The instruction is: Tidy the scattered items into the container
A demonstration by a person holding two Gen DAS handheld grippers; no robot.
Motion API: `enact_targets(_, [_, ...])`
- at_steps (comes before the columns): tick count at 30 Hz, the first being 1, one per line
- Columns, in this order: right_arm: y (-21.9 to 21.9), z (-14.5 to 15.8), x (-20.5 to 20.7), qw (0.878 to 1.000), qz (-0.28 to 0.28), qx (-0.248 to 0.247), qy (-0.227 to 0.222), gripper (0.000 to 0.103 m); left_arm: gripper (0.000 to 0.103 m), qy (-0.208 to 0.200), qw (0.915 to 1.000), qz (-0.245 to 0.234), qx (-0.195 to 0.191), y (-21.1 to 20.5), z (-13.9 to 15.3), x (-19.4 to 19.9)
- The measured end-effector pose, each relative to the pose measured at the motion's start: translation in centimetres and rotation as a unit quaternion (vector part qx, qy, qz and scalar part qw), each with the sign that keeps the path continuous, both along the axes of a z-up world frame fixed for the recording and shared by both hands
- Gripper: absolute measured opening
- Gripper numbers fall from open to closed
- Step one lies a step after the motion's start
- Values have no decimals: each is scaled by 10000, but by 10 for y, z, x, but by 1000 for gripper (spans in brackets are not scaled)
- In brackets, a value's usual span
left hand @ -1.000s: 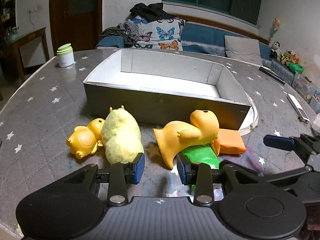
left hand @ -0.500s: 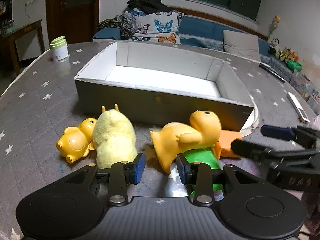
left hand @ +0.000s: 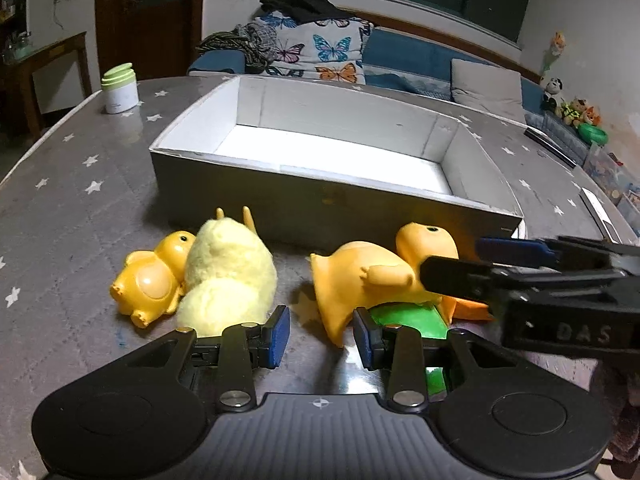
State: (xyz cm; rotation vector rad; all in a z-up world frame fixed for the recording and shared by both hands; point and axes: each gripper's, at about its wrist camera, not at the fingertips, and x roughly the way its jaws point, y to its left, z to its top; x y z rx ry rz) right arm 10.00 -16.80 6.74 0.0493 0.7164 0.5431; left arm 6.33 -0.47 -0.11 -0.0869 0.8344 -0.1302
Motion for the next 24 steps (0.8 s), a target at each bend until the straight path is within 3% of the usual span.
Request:
enact_targets(5, [5,-4,11,9994,228,205,162,67,37,-15,10000,25,-88,5,-2,1])
enact_targets(12, [2,-10,15,9962,467,590,436,54,37,-110,9998,4,-151,10,-3,1])
enact_targets(18, [0,-9,-3,9960,563,520,448,49,37,-183,9995,-172,-179,15,-2,-1])
enact_targets(24, [-1,-7,-8,9974,540,353,331,48,37,-67,9975,-74,-694,26,5,1])
